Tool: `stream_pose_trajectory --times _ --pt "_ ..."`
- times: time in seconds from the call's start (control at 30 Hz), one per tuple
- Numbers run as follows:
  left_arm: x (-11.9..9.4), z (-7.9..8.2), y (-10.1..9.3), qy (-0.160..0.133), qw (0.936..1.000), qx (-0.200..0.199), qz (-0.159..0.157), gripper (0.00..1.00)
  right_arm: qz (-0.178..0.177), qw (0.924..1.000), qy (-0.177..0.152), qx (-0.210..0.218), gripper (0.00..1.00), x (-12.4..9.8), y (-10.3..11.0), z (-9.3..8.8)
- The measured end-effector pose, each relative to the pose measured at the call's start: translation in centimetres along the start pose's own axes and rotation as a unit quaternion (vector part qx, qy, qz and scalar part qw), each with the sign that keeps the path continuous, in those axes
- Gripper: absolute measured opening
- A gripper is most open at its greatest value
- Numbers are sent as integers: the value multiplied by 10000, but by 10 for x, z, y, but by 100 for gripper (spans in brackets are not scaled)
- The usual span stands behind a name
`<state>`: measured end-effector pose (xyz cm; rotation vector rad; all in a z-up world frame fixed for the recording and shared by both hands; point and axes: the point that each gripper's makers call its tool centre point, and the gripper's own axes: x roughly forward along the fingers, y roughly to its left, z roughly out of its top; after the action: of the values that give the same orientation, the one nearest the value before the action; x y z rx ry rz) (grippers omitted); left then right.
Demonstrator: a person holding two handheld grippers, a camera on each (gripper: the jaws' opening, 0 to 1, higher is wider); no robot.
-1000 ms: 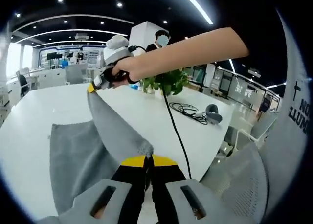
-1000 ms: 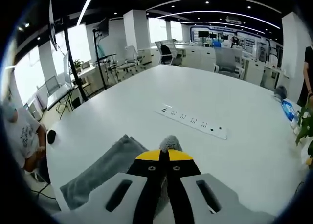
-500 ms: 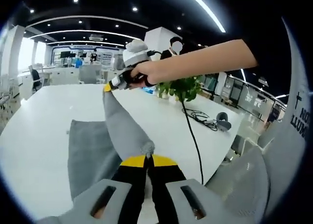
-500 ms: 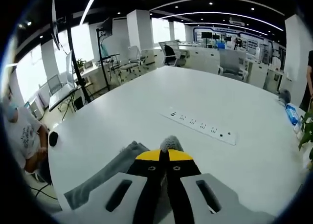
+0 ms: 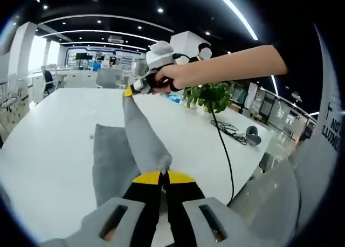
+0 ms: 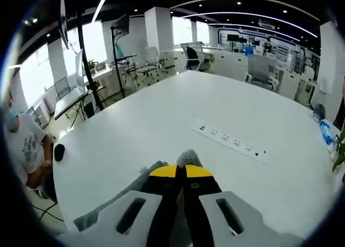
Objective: Fold the towel on the table until its edges align and the towel forms a compact rectangular stack.
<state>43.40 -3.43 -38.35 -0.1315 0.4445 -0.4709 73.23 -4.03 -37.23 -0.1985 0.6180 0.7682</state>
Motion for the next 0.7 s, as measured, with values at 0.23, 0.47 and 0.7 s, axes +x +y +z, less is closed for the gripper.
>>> stream_pose_trajectory --times 0.23,0.47,0.7 --pt "-2 -19 18 138 9993 -313 147 3 34 9999 161 -47 0 20 14 -9" --pt "-6 -37 36 222 9968 -708 303 3 125 9993 331 -150 0 45 27 -17" --pt "-8 -55 48 260 9911 -1258 357 3 195 9983 500 -241 0 59 42 -27"
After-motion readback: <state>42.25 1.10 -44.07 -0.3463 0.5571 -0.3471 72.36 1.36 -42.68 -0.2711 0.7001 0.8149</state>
